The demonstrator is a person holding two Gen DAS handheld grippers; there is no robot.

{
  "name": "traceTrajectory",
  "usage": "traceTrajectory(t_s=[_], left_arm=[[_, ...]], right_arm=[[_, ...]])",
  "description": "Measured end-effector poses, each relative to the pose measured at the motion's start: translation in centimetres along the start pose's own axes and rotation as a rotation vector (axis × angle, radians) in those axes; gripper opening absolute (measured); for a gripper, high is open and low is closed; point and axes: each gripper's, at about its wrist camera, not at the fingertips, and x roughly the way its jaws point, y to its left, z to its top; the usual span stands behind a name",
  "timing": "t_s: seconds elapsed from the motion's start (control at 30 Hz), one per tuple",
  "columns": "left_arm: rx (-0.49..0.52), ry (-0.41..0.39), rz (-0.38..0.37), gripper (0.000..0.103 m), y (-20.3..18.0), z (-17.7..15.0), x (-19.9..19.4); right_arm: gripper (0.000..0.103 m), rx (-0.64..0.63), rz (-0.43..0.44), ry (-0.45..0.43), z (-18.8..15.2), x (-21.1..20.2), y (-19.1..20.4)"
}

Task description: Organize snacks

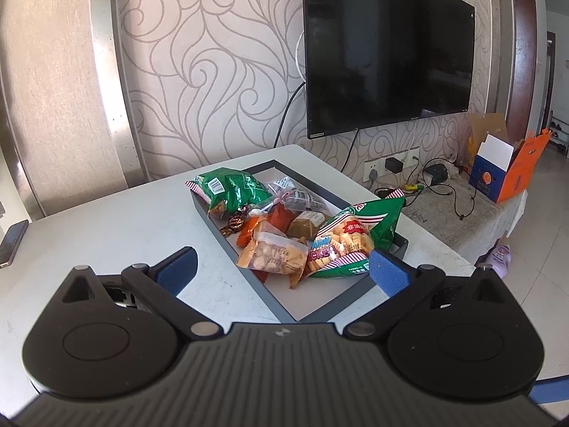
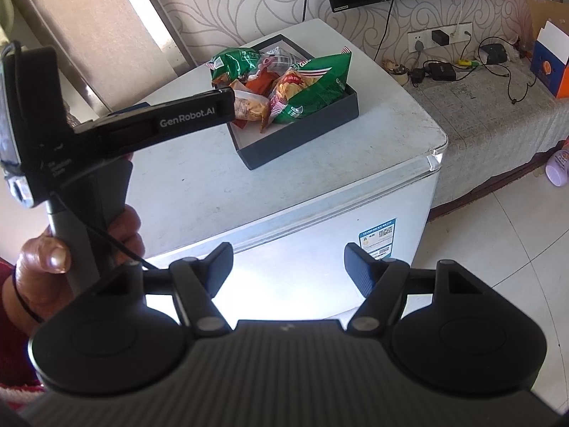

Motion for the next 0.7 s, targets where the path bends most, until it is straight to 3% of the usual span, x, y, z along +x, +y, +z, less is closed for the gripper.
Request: traceTrajectory(t_s=[0.7], left_arm=[[0.014,0.003,-0.03,0.103,-0.51,0.48,0.85]], right_arm=[[0.071,0.005,-0.004,0.023,0.26,0.59,-0.15]])
